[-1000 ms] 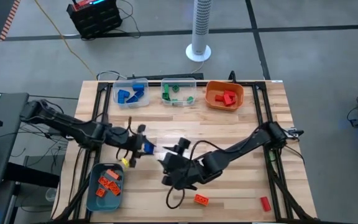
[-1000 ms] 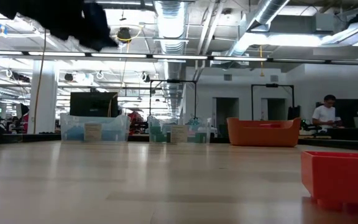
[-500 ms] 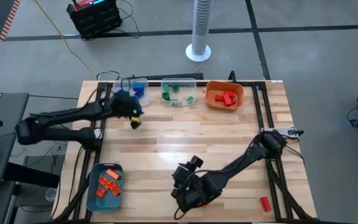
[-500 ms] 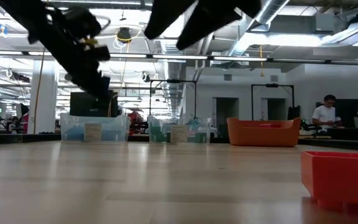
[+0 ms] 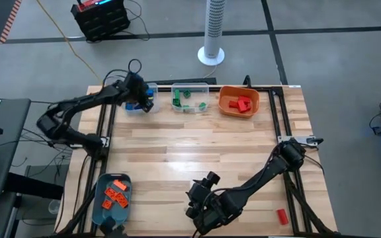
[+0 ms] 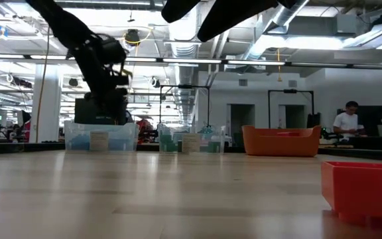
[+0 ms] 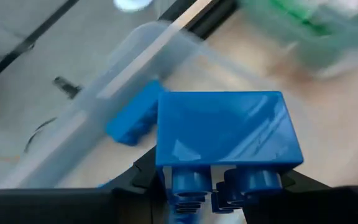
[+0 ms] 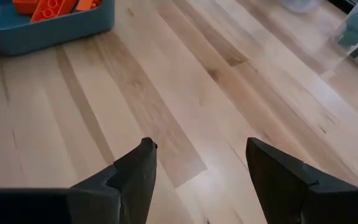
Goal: Sort blocks
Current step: Put the blue game piece into the left transparent bin, then put the orange game piece into the blue bin
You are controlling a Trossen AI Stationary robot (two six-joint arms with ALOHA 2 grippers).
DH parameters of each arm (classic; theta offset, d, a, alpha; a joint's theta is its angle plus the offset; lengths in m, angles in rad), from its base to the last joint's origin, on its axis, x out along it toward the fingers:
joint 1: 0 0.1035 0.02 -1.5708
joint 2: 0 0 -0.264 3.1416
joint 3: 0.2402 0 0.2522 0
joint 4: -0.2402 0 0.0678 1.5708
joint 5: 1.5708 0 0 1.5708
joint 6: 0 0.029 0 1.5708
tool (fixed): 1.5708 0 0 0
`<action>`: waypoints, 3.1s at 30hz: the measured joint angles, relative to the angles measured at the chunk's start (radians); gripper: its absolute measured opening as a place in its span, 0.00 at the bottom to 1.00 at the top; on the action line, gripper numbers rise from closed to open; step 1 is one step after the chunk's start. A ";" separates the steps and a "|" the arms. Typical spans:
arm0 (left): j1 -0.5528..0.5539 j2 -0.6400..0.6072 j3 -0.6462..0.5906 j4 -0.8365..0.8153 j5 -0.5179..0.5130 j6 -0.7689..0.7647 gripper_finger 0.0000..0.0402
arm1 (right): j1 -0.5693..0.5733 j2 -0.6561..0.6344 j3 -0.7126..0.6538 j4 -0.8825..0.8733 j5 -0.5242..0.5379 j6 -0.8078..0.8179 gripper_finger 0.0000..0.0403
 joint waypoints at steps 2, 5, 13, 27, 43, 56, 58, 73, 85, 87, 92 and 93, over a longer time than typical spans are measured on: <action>0.030 0.057 0.041 -0.036 -0.009 0.022 0.35 | 0.009 0.000 0.000 -0.003 0.002 0.016 0.63; 0.066 0.133 0.097 -0.138 -0.009 0.063 0.35 | 0.019 0.000 0.000 -0.003 0.004 0.037 0.63; 0.085 0.186 0.158 -0.237 -0.004 0.111 0.55 | 0.056 0.001 0.000 -0.089 0.021 0.120 0.63; -0.089 -0.114 0.232 -0.331 -0.021 0.099 0.62 | 0.069 0.002 0.000 -0.115 -0.429 0.177 0.63; -0.536 -0.271 0.231 -0.390 -0.009 0.027 0.61 | 0.101 0.096 -0.003 -0.181 -0.488 0.166 0.63; -0.628 -0.271 0.229 -0.410 -0.022 0.007 0.61 | 0.127 0.133 -0.079 -0.140 -0.473 0.253 0.63; -0.628 -0.271 0.229 -0.417 -0.022 0.002 0.61 | 0.126 0.132 -0.093 -0.119 -0.473 0.258 0.63; -0.665 -0.271 0.229 -0.478 -0.009 0.000 0.61 | 0.113 0.128 -0.111 -0.122 -0.450 0.278 0.36; -0.697 -0.271 0.199 -0.455 0.034 -0.016 0.61 | 0.039 0.016 -0.115 -0.318 -0.339 0.231 0.32; -0.720 -0.270 0.171 -0.452 0.040 0.002 0.61 | 0.039 -0.025 -0.115 -0.356 -0.235 0.236 0.32; -0.795 -0.304 0.056 -0.347 0.075 -0.012 0.61 | 0.025 -0.135 -0.148 -0.286 -0.095 0.177 0.31; -0.820 -0.323 0.025 -0.293 0.089 -0.019 0.61 | 0.019 -0.152 -0.158 -0.229 -0.080 0.138 0.31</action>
